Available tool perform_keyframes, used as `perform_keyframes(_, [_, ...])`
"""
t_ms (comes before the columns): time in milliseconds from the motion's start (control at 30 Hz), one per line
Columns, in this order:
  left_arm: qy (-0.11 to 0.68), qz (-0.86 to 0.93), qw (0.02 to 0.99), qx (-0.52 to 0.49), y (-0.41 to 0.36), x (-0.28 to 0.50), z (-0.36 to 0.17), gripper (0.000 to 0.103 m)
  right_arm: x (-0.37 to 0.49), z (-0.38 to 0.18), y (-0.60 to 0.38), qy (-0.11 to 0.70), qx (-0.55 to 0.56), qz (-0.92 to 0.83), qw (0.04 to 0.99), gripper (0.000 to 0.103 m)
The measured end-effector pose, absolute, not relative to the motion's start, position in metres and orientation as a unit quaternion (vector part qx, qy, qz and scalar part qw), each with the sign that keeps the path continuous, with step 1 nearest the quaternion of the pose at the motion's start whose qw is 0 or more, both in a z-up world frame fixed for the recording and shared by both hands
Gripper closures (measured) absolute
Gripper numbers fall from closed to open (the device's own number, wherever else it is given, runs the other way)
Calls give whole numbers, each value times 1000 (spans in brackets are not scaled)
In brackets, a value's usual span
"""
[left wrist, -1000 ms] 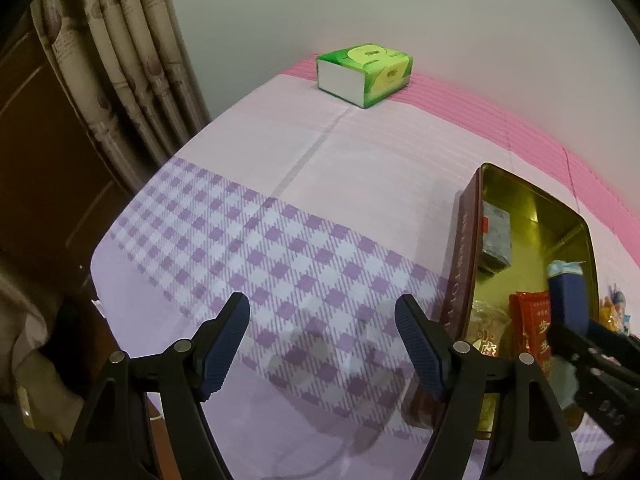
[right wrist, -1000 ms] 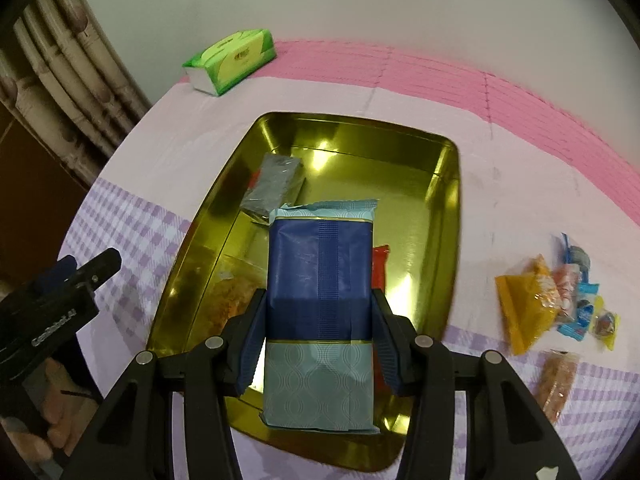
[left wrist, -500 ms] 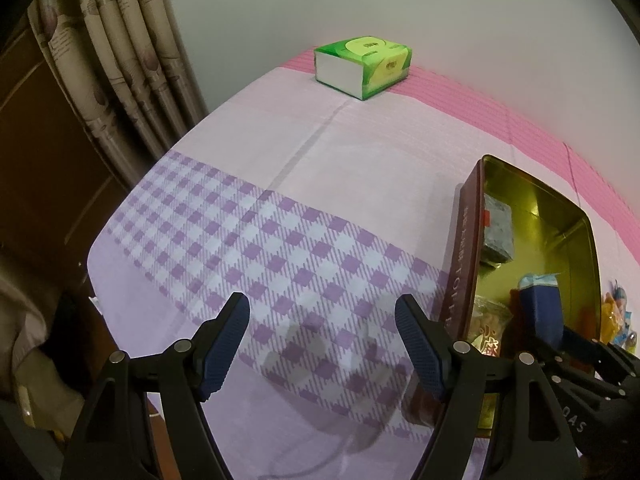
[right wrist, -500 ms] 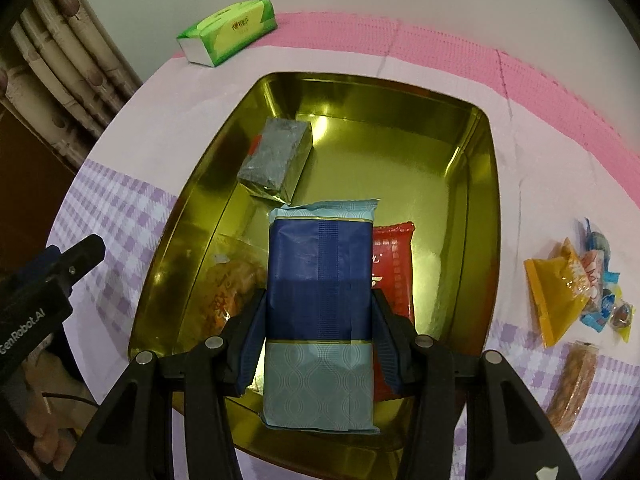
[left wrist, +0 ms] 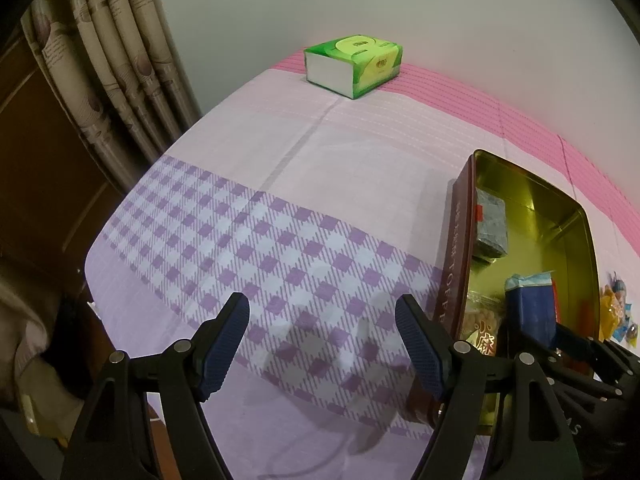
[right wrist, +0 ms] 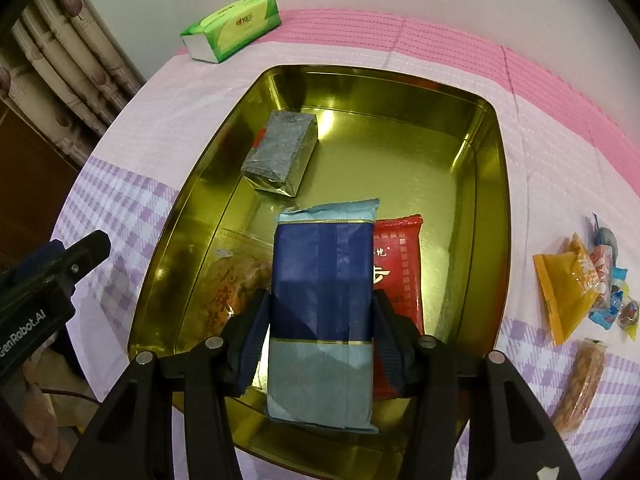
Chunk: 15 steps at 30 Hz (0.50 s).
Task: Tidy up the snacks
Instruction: 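Carry the navy-and-mint bar into the gold tin and release with the right gripper, then grasp the clear-wrapped pastry bar on the cloth with the right gripper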
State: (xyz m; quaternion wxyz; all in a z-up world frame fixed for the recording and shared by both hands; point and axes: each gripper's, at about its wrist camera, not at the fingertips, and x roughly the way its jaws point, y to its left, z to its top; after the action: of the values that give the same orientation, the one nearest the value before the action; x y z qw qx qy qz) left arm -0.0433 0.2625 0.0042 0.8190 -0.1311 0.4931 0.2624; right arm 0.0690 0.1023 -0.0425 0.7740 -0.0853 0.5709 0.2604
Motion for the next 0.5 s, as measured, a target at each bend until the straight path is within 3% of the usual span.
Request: perform_keyframes(500, [494,263,819,-129,262,-44,4,27,66,7,55,528,-57,250,810,54])
